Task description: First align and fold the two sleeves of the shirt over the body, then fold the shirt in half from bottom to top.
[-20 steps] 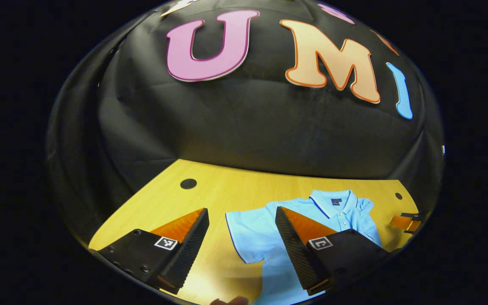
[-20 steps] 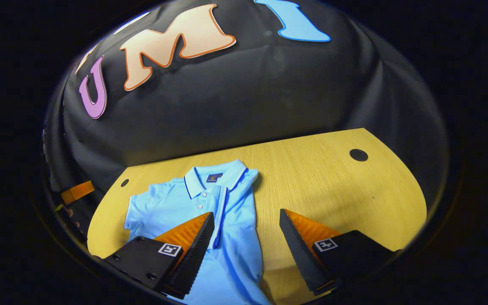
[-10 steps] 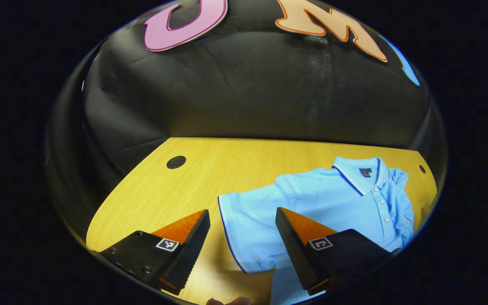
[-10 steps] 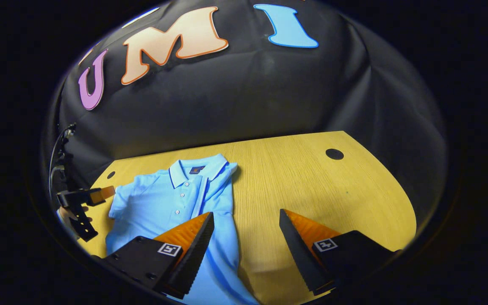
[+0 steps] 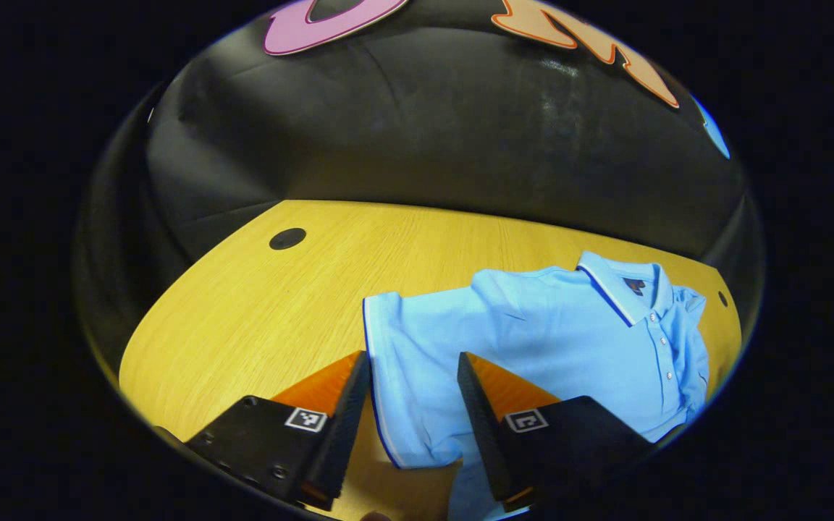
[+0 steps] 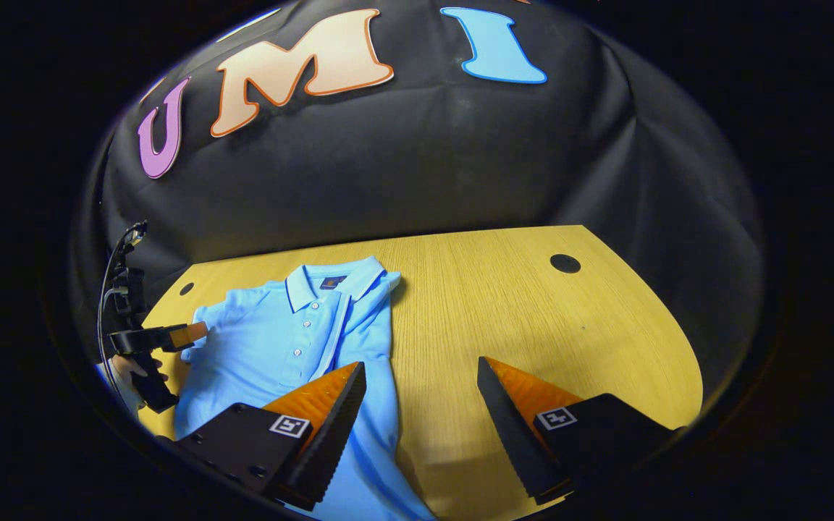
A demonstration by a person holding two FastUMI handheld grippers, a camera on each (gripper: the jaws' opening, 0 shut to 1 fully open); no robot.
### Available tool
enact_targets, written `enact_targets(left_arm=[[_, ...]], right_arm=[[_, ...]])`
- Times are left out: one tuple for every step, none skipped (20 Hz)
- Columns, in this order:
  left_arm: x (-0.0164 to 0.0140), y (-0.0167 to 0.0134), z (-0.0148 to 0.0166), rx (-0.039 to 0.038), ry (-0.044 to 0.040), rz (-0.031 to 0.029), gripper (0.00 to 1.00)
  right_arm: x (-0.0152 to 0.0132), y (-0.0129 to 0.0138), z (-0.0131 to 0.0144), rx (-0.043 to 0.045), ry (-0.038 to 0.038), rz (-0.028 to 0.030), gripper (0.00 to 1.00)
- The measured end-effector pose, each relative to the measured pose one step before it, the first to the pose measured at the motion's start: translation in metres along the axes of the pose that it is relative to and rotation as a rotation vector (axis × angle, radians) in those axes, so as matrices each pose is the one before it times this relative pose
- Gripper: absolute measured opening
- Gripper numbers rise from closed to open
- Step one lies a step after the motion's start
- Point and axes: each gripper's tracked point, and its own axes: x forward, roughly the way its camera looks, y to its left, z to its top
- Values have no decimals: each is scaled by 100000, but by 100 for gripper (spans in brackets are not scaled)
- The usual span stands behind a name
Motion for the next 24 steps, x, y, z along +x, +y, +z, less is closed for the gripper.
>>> enact_targets(left_arm=[[69,-611,-38,-237,25,-2522,67],[-63,-509,226,-1068,-602,-1025,47],[115,-223,-73,-292,146,-250,26],[45,35,-19,640,137,1305,5],[170,-75,197,345,-702,1348,1],[-24,19,346,397,-874,1103,0],[-62,-290,-71,239,1292,306,0],[-442,-656,39,-1059,1824,-1161,0],[-242,-947,914,-1160,-1550,-2014,0],[-105,-1102,918,969,-2227,-2103,0],[-425,-711,958,2042,-2613,-1469,0],[-519,-1262,1013,2137,-2002,-2470,0],[-176,-1323,936,1785,-1755,-2542,0],[-280,-1349,576,1686,-861,-2488,0],[-56,-1422,202,1287,164,-2944,0],[-61,-1417,233,758,236,-2077,0],[126,-1211,-52,603,550,-1783,0],[259,-1211,-123,70,355,-1597,0],[246,-854,-226,-139,490,-926,0],[256,-782,-363,-1,858,-814,0],[452,-603,-497,133,1296,-444,0],[363,-353,-546,424,1190,108,0],[483,-260,-712,660,1857,68,0],[525,-156,-662,370,1426,217,0]], right_arm=[[-226,-137,-95,-135,-119,-161,98],[-322,-177,123,-636,-366,-278,98],[-192,-165,-134,-1166,-597,-365,97],[-222,-143,-93,-868,-454,-330,98],[-346,127,-264,-111,-85,214,97],[-242,73,-167,271,246,373,97],[-351,-65,-319,122,223,104,97],[-199,-154,-23,-187,-190,-208,97],[-360,-214,-25,-125,-702,-422,97],[-259,-113,61,517,-766,61,97],[-270,-1,-158,704,-71,182,97],[-174,-142,-172,466,135,-155,97],[-153,-120,-369,439,436,-59,97],[-206,-170,-140,665,631,40,98],[-237,-85,-195,658,212,166,97],[-300,-172,28,159,-340,-11,98],[-242,-218,-133,-13,-258,-217,97],[-186,-99,-185,-180,-21,-176,97],[-142,-196,-367,-279,15,-377,97],[-268,-190,-249,-477,360,-126,97],[-423,-286,-238,-324,216,-336,97],[-350,-278,-217,-242,325,-223,97],[-219,-30,-340,263,380,564,97],[-192,13,-229,457,457,614,97]])
